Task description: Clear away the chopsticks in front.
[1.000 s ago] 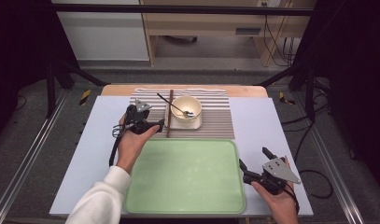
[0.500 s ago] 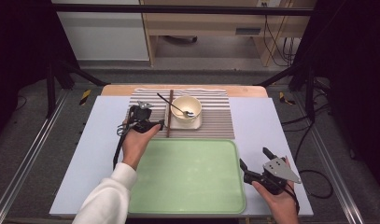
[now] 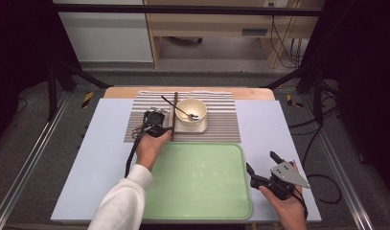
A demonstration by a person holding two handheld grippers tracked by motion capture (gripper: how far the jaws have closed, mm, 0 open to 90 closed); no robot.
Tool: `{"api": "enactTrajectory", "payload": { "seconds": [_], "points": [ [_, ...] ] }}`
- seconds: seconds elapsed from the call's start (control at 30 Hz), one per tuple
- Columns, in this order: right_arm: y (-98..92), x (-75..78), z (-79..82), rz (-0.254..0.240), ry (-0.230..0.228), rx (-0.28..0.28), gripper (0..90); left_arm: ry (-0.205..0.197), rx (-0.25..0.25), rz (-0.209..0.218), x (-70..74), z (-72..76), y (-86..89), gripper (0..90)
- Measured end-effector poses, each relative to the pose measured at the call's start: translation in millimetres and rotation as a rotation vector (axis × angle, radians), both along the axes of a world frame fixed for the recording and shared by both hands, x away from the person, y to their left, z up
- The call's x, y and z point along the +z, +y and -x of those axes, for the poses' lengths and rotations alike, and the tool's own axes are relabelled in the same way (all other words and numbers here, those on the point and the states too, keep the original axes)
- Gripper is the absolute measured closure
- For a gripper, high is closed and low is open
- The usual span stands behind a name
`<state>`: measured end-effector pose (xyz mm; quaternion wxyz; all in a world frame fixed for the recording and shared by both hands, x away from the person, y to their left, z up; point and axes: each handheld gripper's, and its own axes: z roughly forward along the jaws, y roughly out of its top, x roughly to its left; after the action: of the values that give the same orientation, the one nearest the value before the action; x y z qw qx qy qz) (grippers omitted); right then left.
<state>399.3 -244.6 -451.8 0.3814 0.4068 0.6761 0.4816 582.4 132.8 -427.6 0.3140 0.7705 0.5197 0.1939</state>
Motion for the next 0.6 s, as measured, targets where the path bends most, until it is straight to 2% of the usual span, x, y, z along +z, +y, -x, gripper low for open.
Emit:
{"api": "enactTrajectory", "payload": {
  "seconds": [0.1, 0.4, 0.6],
  "points": [
    [-0.1, 0.1, 0.1, -0.002, 0.001, -0.001, 10.2, 0.010, 0.005, -0.014, -4.2, -1.6, -3.4, 49.9],
    [-0.3, 0.2, 0.0, -0.005, 0.002, 0.000, 10.2, 0.027, 0.022, -0.020, -10.7, -5.1, -7.3, 52.0],
    [-0.5, 0.1, 0.0, -0.007, 0.004, 0.000, 10.3, 0.026, 0.037, -0.028, -14.0, -6.9, -8.7, 53.0]
  ]
}}
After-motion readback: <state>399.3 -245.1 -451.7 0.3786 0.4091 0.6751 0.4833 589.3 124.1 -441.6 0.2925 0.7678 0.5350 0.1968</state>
